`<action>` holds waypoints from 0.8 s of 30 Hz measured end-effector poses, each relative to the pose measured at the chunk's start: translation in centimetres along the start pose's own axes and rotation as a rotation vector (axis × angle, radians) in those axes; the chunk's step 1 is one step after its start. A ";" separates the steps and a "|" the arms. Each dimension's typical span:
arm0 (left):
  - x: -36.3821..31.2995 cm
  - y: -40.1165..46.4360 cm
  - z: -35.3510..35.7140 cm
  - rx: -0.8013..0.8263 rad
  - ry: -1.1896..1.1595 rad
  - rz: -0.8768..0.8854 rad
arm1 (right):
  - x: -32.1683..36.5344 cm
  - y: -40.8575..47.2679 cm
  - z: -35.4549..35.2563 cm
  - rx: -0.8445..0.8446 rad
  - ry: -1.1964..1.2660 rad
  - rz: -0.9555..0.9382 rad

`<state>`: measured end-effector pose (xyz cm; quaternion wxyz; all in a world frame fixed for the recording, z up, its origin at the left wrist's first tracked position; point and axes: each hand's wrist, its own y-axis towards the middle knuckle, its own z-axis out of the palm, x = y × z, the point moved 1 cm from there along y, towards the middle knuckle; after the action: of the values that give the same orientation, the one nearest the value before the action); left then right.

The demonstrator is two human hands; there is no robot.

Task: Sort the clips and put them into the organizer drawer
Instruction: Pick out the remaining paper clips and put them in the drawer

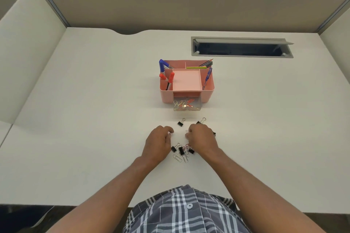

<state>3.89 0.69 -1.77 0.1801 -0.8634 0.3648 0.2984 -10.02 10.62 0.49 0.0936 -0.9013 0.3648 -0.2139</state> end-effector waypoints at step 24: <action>-8.0 7.8 -5.0 -0.238 0.076 0.247 | 2.3 3.7 -9.3 -0.281 0.261 -0.146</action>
<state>-4.40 -3.00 6.52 0.0243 -0.8379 0.4369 0.3264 -15.07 6.26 8.24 -0.0968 -0.8941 0.3339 -0.2823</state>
